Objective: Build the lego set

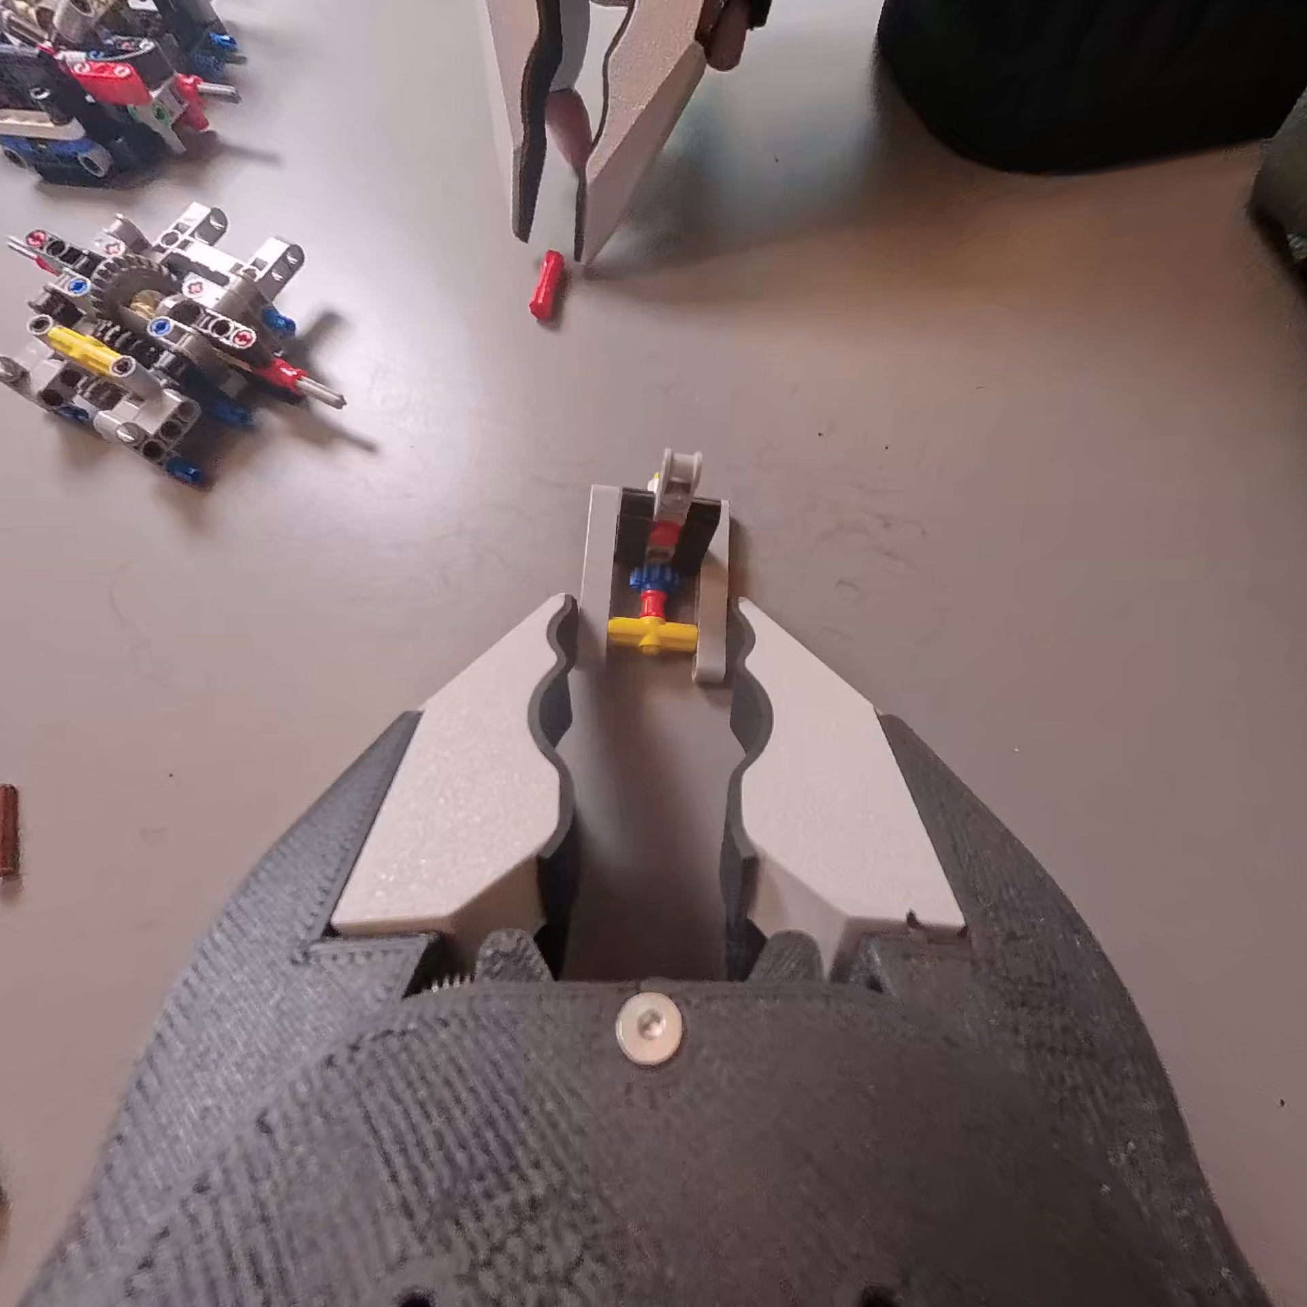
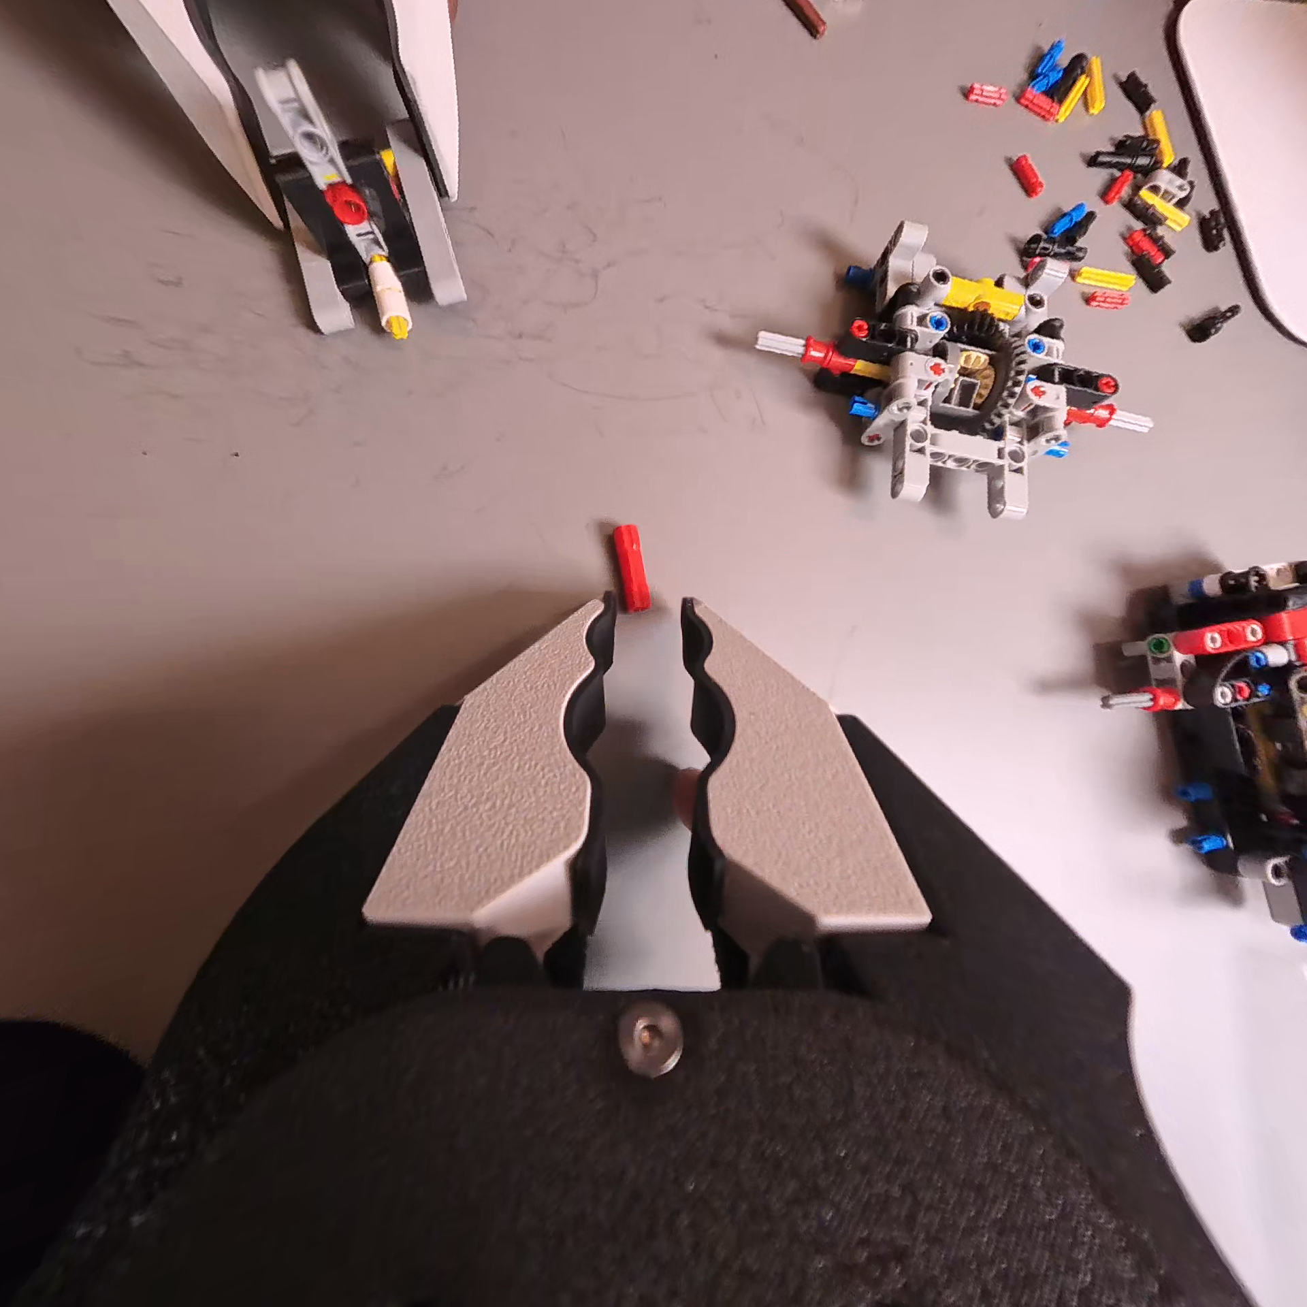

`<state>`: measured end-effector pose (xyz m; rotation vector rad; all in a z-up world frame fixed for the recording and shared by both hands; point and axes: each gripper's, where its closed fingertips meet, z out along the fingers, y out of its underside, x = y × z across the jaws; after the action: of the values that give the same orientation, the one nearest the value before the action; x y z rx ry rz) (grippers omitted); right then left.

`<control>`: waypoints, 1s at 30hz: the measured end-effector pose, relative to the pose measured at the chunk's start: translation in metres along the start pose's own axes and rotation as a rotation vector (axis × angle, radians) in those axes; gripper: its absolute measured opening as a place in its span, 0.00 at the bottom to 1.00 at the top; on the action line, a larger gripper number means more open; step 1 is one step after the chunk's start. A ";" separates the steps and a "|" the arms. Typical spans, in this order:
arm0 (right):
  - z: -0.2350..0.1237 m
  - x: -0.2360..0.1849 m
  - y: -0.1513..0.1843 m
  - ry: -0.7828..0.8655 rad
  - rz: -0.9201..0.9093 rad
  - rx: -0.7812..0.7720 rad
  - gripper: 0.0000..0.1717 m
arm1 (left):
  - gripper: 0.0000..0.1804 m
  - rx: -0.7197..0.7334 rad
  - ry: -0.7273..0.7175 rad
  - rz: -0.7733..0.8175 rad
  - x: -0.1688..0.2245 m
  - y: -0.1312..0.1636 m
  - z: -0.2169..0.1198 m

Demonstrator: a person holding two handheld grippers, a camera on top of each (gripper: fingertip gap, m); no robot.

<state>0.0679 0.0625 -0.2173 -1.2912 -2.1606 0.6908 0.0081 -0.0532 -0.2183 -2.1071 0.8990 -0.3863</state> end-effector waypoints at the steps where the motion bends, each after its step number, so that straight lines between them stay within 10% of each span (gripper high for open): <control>1: 0.001 0.000 -0.002 -0.010 0.002 0.004 0.10 | 0.23 -0.002 -0.001 0.001 0.000 0.000 0.000; 30: 0.014 -0.023 -0.020 -0.051 -0.120 0.015 0.03 | 0.23 0.013 -0.027 0.042 0.000 -0.012 0.012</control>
<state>0.0560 0.0316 -0.2184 -1.1369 -2.2489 0.6968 0.0202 -0.0417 -0.2168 -2.0738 0.9212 -0.3402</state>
